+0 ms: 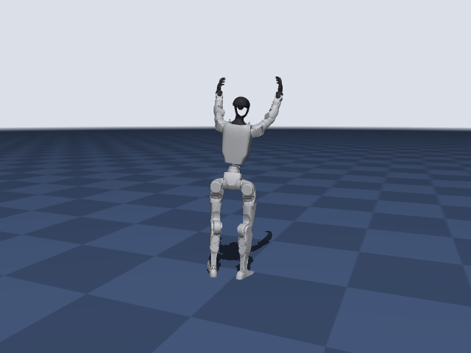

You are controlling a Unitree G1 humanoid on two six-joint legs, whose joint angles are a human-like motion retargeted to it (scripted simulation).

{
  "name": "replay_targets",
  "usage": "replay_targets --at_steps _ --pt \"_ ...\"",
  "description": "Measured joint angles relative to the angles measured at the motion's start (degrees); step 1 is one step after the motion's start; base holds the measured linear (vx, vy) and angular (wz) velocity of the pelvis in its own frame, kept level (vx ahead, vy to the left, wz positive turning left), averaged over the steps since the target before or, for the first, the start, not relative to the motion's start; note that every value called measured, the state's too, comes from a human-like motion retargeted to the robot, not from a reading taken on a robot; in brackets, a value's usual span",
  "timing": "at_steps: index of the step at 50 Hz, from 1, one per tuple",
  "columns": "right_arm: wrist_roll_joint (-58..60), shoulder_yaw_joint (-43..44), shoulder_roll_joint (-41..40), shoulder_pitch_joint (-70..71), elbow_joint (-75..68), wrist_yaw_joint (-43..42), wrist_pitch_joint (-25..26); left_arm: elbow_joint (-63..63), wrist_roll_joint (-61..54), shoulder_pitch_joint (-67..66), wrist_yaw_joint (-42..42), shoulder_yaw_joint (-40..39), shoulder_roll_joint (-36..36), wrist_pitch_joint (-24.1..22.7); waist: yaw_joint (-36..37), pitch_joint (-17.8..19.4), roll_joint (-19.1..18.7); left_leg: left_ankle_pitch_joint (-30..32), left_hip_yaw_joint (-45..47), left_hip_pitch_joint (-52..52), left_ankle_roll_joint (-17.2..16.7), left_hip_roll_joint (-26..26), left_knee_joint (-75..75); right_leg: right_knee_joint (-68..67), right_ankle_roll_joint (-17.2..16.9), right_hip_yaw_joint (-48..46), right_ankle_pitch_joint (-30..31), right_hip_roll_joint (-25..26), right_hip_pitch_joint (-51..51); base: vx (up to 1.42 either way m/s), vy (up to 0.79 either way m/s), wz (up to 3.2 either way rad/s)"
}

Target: In place motions

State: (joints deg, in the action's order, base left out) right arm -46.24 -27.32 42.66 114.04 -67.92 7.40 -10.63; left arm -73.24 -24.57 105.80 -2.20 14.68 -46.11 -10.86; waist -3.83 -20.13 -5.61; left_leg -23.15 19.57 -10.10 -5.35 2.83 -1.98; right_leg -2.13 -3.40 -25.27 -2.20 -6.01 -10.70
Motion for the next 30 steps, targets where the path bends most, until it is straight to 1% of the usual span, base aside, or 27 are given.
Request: replay_targets --at_steps 4,8,17,20,24,27,30 --pt "-1.88 -2.50 2.73 6.29 0.86 2.33 -0.19 0.70 -1.91 4.44 -1.68 1.58 -3.41 -1.63 0.04 1.20 -0.17 -0.12 0.66 -0.45 -0.18 0.26 0.12 -0.16 0.00 0.38 0.03 0.06 -1.00 -0.12 0.02 -0.12" --pt "-3.24 -4.43 4.40 11.09 1.59 2.52 -1.32 0.67 -3.19 8.32 -2.61 3.35 -6.30 -2.56 0.16 2.69 -0.30 -0.20 1.51 -0.48 -0.33 0.41 0.26 -0.12 0.07 0.69 0.13 0.17 -1.50 -0.12 0.03 -0.16" --pt "-3.24 -5.80 4.64 12.11 0.55 2.81 -1.62 2.63 -4.19 8.10 -0.18 4.50 -5.08 -1.35 0.20 1.71 -0.75 -0.22 0.76 -0.48 -0.23 0.42 0.27 0.07 0.09 0.19 -0.15 0.54 -0.89 0.01 0.00 0.01" --pt "-2.52 -5.18 4.12 10.04 0.80 3.25 -1.58 3.47 -3.49 6.23 0.58 3.53 -3.85 -1.08 0.29 1.31 -0.80 -0.26 0.51 -0.36 -0.13 0.29 0.15 0.07 0.16 0.10 -0.24 0.59 -0.56 0.00 0.00 0.00" --pt "2.06 -3.55 2.65 4.10 2.38 3.16 -1.52 5.69 -1.56 0.26 1.88 -0.24 -2.61 -1.01 0.53 0.39 -0.84 -0.33 0.43 0.28 0.00 -0.14 0.13 0.09 0.21 0.16 -0.35 0.38 0.14 0.08 0.01 0.01" --pt "8.92 -2.28 1.22 -4.03 3.79 2.34 -2.27 5.87 0.76 -7.42 1.85 -5.00 -0.75 -1.74 1.11 -2.04 -0.82 -0.36 0.45 0.67 0.08 -0.51 0.13 0.08 0.25 0.23 -0.39 0.12 0.47 0.25 0.02 0.00" --pt "17.00 0.28 -1.01 -15.10 5.47 0.00 -3.15 4.72 4.57 -16.98 0.53 -9.26 1.62 -1.10 1.94 -5.01 -0.73 -0.35 0.57 1.65 0.20 -0.89 0.26 0.07 0.39 0.29 -0.38 -0.03 1.25 0.33 0.01 -0.04"
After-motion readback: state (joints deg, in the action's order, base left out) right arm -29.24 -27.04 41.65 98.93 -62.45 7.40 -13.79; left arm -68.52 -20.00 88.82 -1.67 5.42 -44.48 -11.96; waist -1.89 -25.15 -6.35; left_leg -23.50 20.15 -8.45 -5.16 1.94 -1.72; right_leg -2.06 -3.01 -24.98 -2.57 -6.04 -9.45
